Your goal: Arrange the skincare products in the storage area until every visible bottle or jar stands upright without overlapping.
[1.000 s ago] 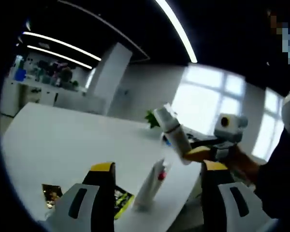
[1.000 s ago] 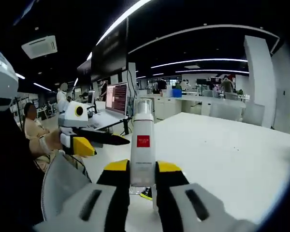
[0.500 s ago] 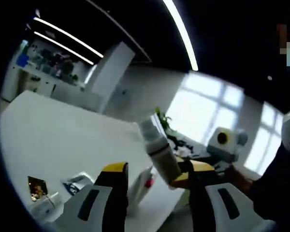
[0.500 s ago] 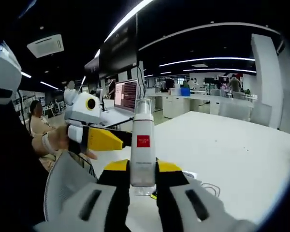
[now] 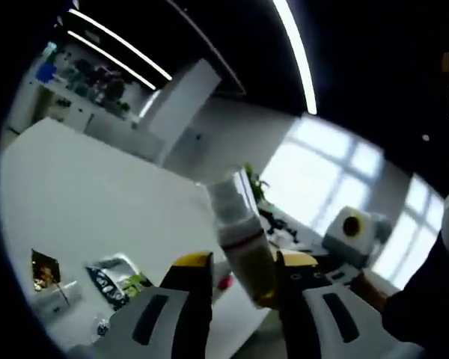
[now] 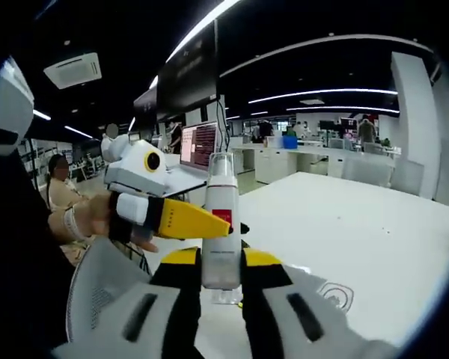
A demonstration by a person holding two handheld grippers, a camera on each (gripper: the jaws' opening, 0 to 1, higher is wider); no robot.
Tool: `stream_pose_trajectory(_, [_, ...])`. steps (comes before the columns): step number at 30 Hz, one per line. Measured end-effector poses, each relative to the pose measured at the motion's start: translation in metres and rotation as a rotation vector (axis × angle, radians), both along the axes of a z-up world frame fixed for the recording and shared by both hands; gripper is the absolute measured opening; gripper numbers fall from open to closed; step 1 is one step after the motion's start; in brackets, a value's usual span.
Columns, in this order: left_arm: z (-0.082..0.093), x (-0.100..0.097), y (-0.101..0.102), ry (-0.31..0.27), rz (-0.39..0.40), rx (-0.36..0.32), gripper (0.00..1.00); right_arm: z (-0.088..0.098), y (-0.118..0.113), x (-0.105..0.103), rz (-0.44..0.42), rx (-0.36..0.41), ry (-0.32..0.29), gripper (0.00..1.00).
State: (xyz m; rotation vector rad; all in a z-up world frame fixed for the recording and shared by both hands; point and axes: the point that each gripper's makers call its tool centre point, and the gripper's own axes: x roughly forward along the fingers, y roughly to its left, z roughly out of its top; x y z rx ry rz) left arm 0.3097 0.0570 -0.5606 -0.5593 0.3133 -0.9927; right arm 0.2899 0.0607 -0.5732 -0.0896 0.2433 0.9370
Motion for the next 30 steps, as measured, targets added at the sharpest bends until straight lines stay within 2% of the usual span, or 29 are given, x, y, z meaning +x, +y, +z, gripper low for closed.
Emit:
stream_pose_trajectory(5, [0.000,-0.001,-0.002,0.000,-0.006,0.001,0.23,-0.003,-0.001,0.001,-0.011,0.008,0.011,0.19])
stream_pose_trajectory(13, [-0.005,-0.001,-0.003,0.012,-0.004,0.013,0.22,-0.007,-0.002,0.001,-0.023,-0.017,-0.005,0.19])
stream_pose_trajectory(25, [-0.010,-0.003,0.001,0.066,0.009,-0.020,0.20,-0.012,0.002,-0.001,-0.012,-0.010,0.020,0.19])
stream_pose_trajectory(30, [-0.013,-0.005,0.001,0.060,0.005,-0.003,0.19,-0.016,0.003,-0.002,-0.009,-0.018,0.024,0.19])
